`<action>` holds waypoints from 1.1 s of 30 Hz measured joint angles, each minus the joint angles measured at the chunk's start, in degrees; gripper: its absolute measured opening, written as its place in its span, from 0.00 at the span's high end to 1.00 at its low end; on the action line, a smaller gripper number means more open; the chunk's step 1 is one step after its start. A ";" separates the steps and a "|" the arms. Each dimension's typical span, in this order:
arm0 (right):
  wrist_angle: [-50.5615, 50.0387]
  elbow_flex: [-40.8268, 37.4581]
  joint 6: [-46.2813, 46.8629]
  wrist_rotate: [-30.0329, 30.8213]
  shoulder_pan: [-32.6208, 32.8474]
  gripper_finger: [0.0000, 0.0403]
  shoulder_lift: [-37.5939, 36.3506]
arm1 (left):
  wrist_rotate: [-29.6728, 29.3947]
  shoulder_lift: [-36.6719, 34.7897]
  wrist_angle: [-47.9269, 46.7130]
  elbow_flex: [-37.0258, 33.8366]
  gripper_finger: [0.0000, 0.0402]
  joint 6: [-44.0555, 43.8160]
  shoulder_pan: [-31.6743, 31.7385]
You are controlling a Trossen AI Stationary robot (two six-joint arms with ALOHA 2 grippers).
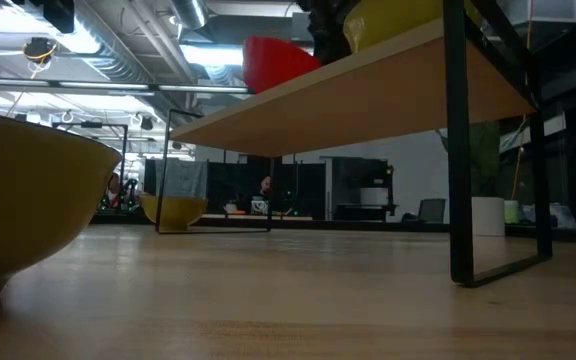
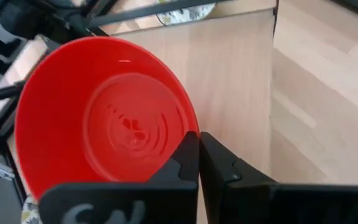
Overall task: Pick & Place Mini bowls
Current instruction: Put the top red bowl on the shelf
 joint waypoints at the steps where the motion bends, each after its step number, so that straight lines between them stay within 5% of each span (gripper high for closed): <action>1: -0.12 0.25 -0.26 0.02 0.15 1.00 0.42 | 0.00 0.00 0.01 0.00 0.99 0.00 0.02; 33: -5.04 0.43 -4.43 2.22 0.75 1.00 3.37 | 0.00 0.00 0.00 0.00 0.99 0.00 0.02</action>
